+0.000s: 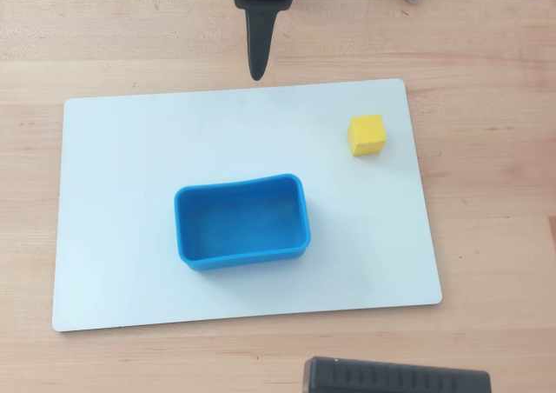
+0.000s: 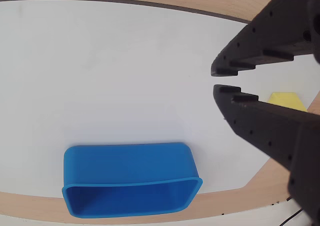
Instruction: Pick up yellow cube and drop it in the blue rectangular bin
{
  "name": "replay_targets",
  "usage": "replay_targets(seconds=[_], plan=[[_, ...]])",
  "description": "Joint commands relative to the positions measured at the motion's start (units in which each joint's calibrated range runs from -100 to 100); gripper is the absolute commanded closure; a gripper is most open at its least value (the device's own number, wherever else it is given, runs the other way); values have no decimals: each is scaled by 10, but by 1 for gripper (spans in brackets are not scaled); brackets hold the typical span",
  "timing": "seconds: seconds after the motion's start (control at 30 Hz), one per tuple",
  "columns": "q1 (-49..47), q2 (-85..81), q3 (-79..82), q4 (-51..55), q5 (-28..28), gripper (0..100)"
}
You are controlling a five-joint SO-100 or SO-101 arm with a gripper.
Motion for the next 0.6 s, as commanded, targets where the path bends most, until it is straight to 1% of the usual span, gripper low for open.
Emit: replay_targets(seconds=[0.0,0.23,0.37,0.47,0.57], plan=[[-35,-24,1,-28,5,100],[-37,-24,1,-31,5,100],[-52,-24,-27,-39,21,100],[-72,24,-64,-63,21,100],[-73,141,-141,-97,21,100]])
